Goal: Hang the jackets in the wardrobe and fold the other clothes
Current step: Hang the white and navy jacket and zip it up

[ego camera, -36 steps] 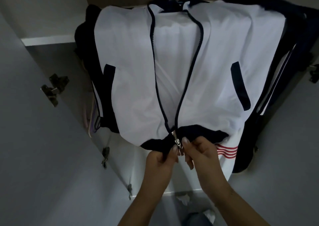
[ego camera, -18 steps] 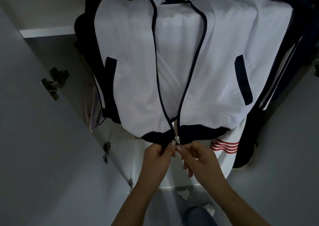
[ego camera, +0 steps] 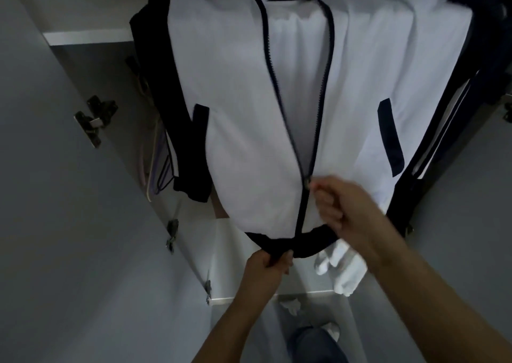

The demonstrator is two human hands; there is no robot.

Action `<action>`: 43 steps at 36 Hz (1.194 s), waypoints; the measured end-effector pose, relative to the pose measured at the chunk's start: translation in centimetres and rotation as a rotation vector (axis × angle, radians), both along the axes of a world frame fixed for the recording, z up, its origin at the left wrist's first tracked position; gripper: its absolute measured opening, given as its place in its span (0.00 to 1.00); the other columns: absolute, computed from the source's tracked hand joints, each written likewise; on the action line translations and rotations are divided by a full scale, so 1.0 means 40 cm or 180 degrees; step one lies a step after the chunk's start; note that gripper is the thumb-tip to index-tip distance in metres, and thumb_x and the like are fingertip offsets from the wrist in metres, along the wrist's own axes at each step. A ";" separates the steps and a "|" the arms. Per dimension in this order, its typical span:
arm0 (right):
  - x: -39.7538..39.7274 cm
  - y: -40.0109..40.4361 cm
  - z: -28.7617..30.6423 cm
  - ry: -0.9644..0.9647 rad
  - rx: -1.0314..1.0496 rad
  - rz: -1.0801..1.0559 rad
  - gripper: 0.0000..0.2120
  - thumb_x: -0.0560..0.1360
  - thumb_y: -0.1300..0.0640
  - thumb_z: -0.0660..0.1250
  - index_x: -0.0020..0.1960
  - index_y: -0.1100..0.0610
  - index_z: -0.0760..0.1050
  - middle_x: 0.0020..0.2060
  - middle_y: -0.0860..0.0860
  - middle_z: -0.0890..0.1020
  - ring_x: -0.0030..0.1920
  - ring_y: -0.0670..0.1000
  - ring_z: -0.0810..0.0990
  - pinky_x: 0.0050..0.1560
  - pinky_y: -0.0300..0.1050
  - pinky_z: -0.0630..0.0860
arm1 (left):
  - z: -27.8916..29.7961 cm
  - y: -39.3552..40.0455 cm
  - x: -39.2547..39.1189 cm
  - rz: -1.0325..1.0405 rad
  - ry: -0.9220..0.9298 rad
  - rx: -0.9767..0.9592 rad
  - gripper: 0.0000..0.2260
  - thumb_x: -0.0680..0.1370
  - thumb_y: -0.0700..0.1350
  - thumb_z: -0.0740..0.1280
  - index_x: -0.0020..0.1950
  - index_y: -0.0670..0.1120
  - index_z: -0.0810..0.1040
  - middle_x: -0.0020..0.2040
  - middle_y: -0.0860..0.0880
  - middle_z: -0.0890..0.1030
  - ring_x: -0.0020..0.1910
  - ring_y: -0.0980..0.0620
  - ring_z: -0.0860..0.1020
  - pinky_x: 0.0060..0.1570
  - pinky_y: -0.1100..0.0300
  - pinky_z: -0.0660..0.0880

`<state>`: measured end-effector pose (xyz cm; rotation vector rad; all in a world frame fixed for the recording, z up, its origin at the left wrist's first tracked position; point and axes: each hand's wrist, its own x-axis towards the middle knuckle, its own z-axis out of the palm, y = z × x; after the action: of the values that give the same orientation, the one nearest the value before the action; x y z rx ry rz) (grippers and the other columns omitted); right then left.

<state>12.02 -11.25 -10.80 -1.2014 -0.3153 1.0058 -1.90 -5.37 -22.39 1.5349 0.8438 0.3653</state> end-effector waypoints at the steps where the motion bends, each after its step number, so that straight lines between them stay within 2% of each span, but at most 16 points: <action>1: 0.021 0.008 0.034 -0.0247 0.0094 0.0060 0.12 0.78 0.62 0.57 0.36 0.60 0.72 0.19 0.46 0.65 0.16 0.43 0.57 0.15 0.32 0.53 | -0.004 0.004 -0.006 -0.0015 0.0031 -0.0184 0.11 0.79 0.44 0.66 0.36 0.45 0.77 0.29 0.53 0.76 0.27 0.62 0.72 0.33 0.69 0.68; 5: 0.078 0.026 0.145 -0.1331 0.0052 0.0492 0.15 0.78 0.59 0.61 0.35 0.57 0.79 0.22 0.49 0.68 0.19 0.45 0.60 0.19 0.34 0.56 | 0.015 0.040 -0.036 -0.0006 -0.0014 -0.0459 0.12 0.80 0.43 0.65 0.38 0.43 0.78 0.29 0.51 0.77 0.26 0.58 0.71 0.30 0.68 0.68; 7: 0.083 0.035 0.178 -0.1710 -0.0016 0.0656 0.15 0.78 0.59 0.61 0.36 0.58 0.80 0.22 0.50 0.68 0.20 0.46 0.61 0.20 0.34 0.57 | 0.042 0.064 -0.051 -0.0115 0.0267 -0.0248 0.15 0.82 0.47 0.62 0.38 0.43 0.79 0.30 0.51 0.79 0.27 0.57 0.73 0.30 0.67 0.70; 8: 0.082 0.039 0.190 -0.1834 -0.0039 0.0700 0.14 0.78 0.59 0.61 0.37 0.59 0.80 0.22 0.50 0.68 0.20 0.46 0.61 0.20 0.34 0.58 | 0.058 0.077 -0.058 -0.0127 0.0508 0.0082 0.17 0.82 0.50 0.60 0.38 0.43 0.79 0.30 0.51 0.80 0.28 0.56 0.74 0.31 0.65 0.72; 10: 0.078 0.047 0.207 -0.1986 -0.0124 0.0791 0.13 0.79 0.59 0.62 0.39 0.61 0.80 0.21 0.50 0.67 0.20 0.46 0.61 0.21 0.35 0.58 | 0.099 0.105 -0.067 0.0063 0.0792 0.1136 0.22 0.81 0.55 0.60 0.35 0.42 0.78 0.30 0.50 0.80 0.31 0.53 0.77 0.37 0.60 0.74; 12: 0.077 0.051 0.218 -0.2056 -0.0239 0.0928 0.14 0.79 0.59 0.62 0.39 0.61 0.80 0.21 0.49 0.66 0.20 0.47 0.61 0.21 0.36 0.58 | 0.166 0.125 -0.058 0.0420 0.0445 0.2014 0.21 0.79 0.56 0.62 0.33 0.42 0.74 0.30 0.50 0.77 0.30 0.54 0.75 0.37 0.59 0.73; 15: 0.079 0.053 0.226 -0.2005 -0.0282 0.1088 0.15 0.79 0.59 0.62 0.37 0.60 0.80 0.21 0.49 0.65 0.20 0.47 0.60 0.21 0.38 0.58 | 0.272 0.136 0.006 0.0537 -0.0244 0.2417 0.12 0.76 0.54 0.67 0.37 0.50 0.74 0.35 0.56 0.75 0.35 0.59 0.75 0.37 0.67 0.72; 18: 0.082 0.056 0.232 -0.1905 -0.0259 0.1186 0.16 0.78 0.58 0.62 0.34 0.58 0.80 0.21 0.49 0.64 0.20 0.47 0.59 0.21 0.36 0.57 | 0.330 0.140 0.086 0.0452 -0.0488 0.2475 0.10 0.74 0.54 0.71 0.46 0.48 0.77 0.43 0.56 0.77 0.40 0.60 0.75 0.41 0.71 0.71; 22: 0.087 0.061 0.249 -0.1786 -0.0233 0.1163 0.17 0.77 0.59 0.62 0.31 0.56 0.79 0.22 0.48 0.63 0.21 0.46 0.58 0.21 0.36 0.56 | 0.350 0.144 0.141 0.0469 -0.0831 0.2559 0.15 0.77 0.47 0.69 0.36 0.40 0.72 0.33 0.46 0.75 0.32 0.54 0.72 0.37 0.59 0.72; 26: 0.112 0.077 0.295 -0.1092 0.0006 0.0923 0.13 0.79 0.61 0.57 0.37 0.59 0.73 0.20 0.46 0.62 0.19 0.43 0.58 0.17 0.34 0.55 | 0.331 0.155 0.142 0.0374 -0.0878 0.2275 0.15 0.75 0.44 0.72 0.33 0.41 0.71 0.28 0.53 0.71 0.29 0.60 0.69 0.33 0.69 0.67; 28: 0.128 0.091 0.340 -0.0819 0.0256 0.0865 0.13 0.80 0.61 0.55 0.38 0.59 0.71 0.19 0.45 0.61 0.18 0.42 0.58 0.17 0.34 0.54 | 0.316 0.165 0.134 0.0323 -0.0839 0.2105 0.14 0.74 0.42 0.73 0.32 0.41 0.71 0.28 0.53 0.70 0.29 0.61 0.68 0.33 0.69 0.66; 31: 0.146 0.114 0.409 -0.1155 0.0376 0.0777 0.12 0.80 0.61 0.55 0.39 0.58 0.71 0.19 0.45 0.62 0.18 0.42 0.58 0.18 0.34 0.54 | 0.310 0.181 0.124 0.0323 -0.0851 0.1868 0.17 0.74 0.41 0.73 0.30 0.45 0.68 0.28 0.54 0.69 0.31 0.58 0.67 0.35 0.66 0.65; 36: 0.149 0.149 0.475 -0.1922 0.0407 0.0544 0.12 0.78 0.62 0.59 0.37 0.57 0.74 0.21 0.47 0.65 0.21 0.45 0.60 0.21 0.36 0.58 | 0.355 0.193 0.119 0.0461 -0.0941 0.2064 0.12 0.75 0.43 0.72 0.36 0.40 0.74 0.32 0.51 0.75 0.31 0.59 0.72 0.36 0.68 0.69; 39: 0.142 0.170 0.479 -0.2080 0.0365 0.0546 0.13 0.75 0.64 0.63 0.32 0.55 0.71 0.22 0.49 0.63 0.22 0.48 0.61 0.26 0.39 0.63 | 0.433 0.194 0.134 0.0631 -0.1144 0.2300 0.06 0.74 0.46 0.72 0.43 0.49 0.76 0.40 0.55 0.78 0.39 0.63 0.77 0.38 0.72 0.72; 41: 0.135 0.181 0.471 -0.2188 0.0299 0.0571 0.15 0.73 0.64 0.64 0.29 0.54 0.70 0.21 0.48 0.63 0.23 0.48 0.61 0.26 0.39 0.64 | 0.497 0.204 0.160 0.0758 -0.1297 0.2466 0.08 0.73 0.48 0.73 0.45 0.52 0.75 0.42 0.56 0.78 0.41 0.65 0.77 0.40 0.73 0.72; 43: 0.134 0.186 0.463 -0.2180 0.0288 0.0594 0.18 0.73 0.64 0.63 0.26 0.53 0.71 0.21 0.48 0.63 0.23 0.47 0.60 0.25 0.38 0.63 | 0.556 0.217 0.193 0.0841 -0.1297 0.2620 0.10 0.72 0.50 0.74 0.47 0.52 0.75 0.42 0.57 0.79 0.41 0.62 0.77 0.41 0.70 0.74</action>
<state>17.37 -3.82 7.72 -1.4255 -1.0140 0.6972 5.82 3.30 -0.17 1.9861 0.5873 1.2941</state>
